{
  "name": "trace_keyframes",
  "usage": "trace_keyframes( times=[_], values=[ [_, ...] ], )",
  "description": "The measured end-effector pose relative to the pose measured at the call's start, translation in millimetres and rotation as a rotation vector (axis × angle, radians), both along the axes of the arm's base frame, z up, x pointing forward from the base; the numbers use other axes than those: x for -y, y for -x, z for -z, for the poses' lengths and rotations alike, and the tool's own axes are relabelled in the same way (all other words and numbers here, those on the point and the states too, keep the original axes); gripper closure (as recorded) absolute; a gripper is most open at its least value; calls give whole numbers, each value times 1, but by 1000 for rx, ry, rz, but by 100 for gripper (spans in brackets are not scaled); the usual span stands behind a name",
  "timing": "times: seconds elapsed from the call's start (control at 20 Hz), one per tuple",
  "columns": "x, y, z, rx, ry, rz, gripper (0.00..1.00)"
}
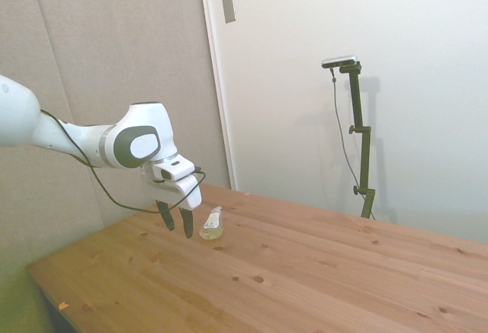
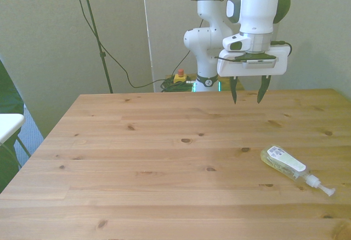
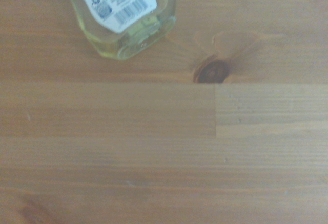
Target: Knock down the sanitizer
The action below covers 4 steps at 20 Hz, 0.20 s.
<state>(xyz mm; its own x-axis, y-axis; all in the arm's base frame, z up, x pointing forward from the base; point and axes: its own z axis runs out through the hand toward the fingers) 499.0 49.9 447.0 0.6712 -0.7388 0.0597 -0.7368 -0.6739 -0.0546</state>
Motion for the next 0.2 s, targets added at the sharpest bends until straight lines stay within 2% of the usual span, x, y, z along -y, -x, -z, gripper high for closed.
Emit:
trace_keyframes(
  times=[0.2],
  values=[
    [-3, 14, 6, -14, 4, -18, 0]
  ],
)
